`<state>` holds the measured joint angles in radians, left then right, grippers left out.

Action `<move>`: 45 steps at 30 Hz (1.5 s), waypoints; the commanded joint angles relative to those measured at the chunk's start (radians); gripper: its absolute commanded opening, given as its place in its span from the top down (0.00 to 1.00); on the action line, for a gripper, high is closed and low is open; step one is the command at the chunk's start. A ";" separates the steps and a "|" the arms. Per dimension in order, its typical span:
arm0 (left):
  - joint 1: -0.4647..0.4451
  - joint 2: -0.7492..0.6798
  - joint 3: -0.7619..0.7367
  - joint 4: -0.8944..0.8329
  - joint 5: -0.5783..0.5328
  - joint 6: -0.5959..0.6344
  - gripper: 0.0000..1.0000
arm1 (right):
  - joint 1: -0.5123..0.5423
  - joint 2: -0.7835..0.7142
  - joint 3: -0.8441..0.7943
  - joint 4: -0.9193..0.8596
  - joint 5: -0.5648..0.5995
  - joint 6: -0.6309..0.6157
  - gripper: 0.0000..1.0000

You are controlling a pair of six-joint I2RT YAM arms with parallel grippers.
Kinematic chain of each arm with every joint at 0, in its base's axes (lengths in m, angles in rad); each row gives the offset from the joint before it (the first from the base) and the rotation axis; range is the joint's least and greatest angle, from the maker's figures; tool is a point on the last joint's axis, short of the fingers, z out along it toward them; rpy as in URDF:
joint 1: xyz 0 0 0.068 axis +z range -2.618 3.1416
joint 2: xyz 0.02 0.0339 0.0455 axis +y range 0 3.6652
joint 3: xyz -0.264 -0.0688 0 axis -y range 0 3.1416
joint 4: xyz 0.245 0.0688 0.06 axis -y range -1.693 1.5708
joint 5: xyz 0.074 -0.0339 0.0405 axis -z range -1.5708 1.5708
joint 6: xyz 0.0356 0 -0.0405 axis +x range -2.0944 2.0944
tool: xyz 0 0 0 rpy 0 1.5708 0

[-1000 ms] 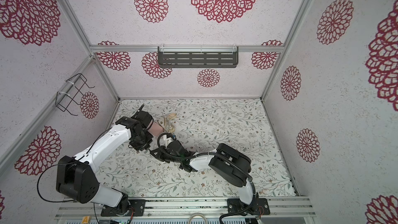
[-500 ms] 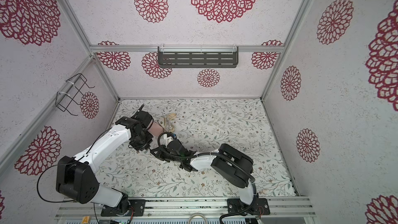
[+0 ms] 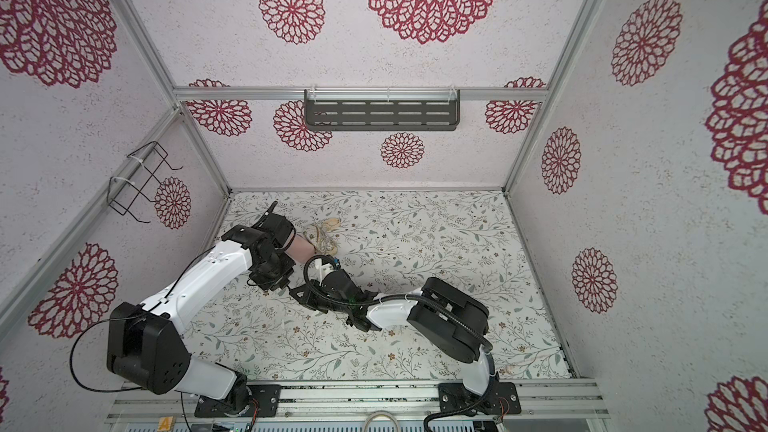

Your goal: Unlock with the key

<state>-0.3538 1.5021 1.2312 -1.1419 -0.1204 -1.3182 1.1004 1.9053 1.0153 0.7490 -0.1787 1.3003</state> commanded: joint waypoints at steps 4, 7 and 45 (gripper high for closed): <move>-0.003 -0.038 0.023 0.008 -0.015 -0.017 1.00 | 0.003 -0.043 0.028 -0.039 0.028 -0.034 1.00; -0.003 -0.039 0.021 0.009 -0.020 -0.018 1.00 | 0.004 -0.042 0.031 -0.040 0.027 -0.033 1.00; -0.015 -0.038 0.007 0.015 -0.020 -0.024 1.00 | 0.019 -0.095 0.063 -0.094 0.058 -0.095 1.00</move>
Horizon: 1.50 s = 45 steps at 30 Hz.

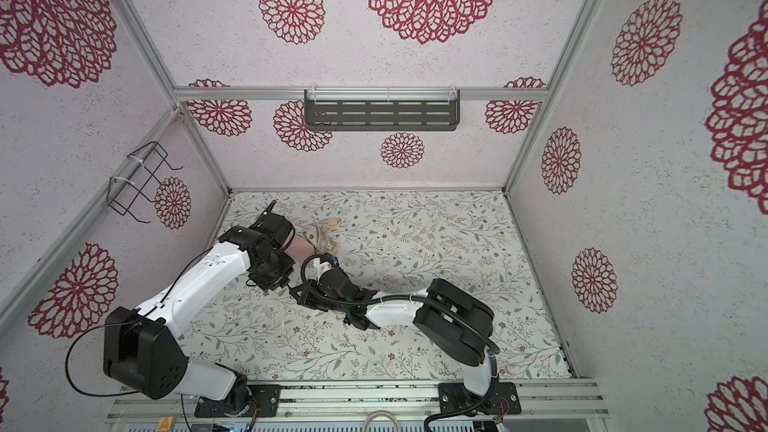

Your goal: Unlock with the key

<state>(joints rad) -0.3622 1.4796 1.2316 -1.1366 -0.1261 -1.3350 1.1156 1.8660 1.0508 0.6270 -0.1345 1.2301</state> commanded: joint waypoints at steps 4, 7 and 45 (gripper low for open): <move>-0.006 -0.021 0.006 0.017 -0.001 -0.010 1.00 | 0.001 -0.029 0.033 0.027 0.008 -0.009 1.00; -0.007 -0.025 0.011 0.009 -0.015 -0.009 1.00 | 0.001 -0.019 0.033 0.023 -0.001 -0.005 1.00; -0.050 -0.054 0.012 0.006 0.042 -0.046 1.00 | -0.015 -0.051 0.063 -0.071 0.103 -0.076 1.00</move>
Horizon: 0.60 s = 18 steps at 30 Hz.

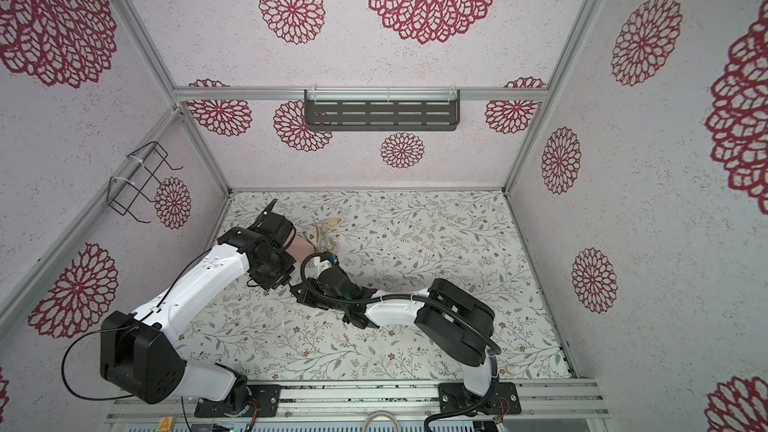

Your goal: Unlock with the key

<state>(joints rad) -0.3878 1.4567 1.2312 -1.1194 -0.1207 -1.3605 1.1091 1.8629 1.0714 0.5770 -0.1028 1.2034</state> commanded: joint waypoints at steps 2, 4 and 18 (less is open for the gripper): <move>-0.039 -0.038 0.014 -0.010 0.047 -0.031 1.00 | -0.008 -0.064 0.050 -0.054 0.103 -0.079 1.00; -0.048 -0.045 0.009 -0.010 0.073 -0.041 1.00 | -0.008 -0.081 0.052 -0.065 0.133 -0.105 1.00; -0.065 -0.087 -0.019 -0.065 0.071 -0.030 1.00 | 0.026 -0.176 0.059 -0.106 0.287 -0.306 1.00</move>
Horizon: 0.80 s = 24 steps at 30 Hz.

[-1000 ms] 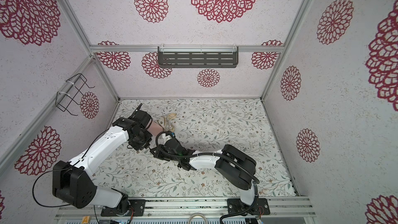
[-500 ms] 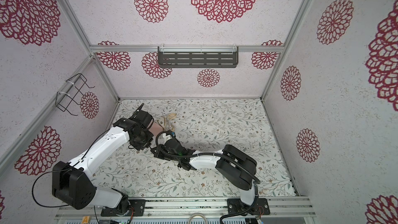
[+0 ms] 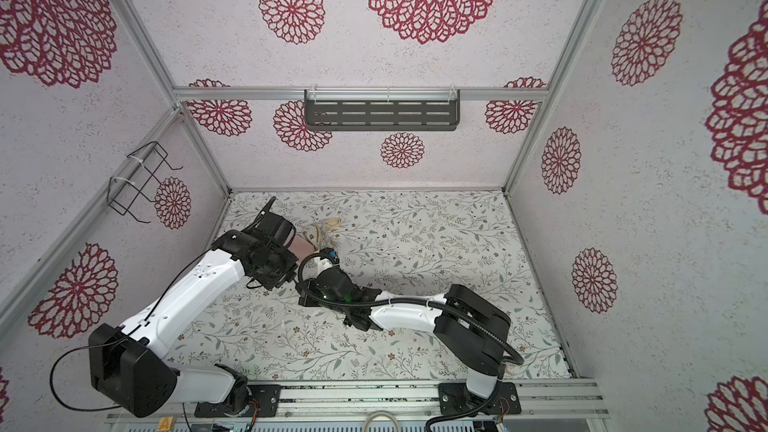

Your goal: Unlock with the key

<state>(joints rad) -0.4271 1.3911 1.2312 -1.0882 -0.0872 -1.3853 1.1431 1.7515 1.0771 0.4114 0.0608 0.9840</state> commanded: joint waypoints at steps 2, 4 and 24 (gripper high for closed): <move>-0.027 -0.025 -0.036 -0.092 0.038 -0.012 1.00 | 0.006 -0.070 0.053 0.078 0.139 -0.114 1.00; -0.032 -0.026 -0.042 -0.084 0.044 -0.026 1.00 | 0.019 -0.070 0.075 0.063 0.156 -0.141 1.00; -0.111 -0.096 -0.042 -0.014 0.078 -0.126 1.00 | -0.047 -0.034 0.042 0.220 -0.060 0.083 1.00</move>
<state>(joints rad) -0.4805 1.3083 1.1862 -1.0340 -0.1555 -1.4937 1.0992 1.7447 1.0328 0.5396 -0.0586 1.0924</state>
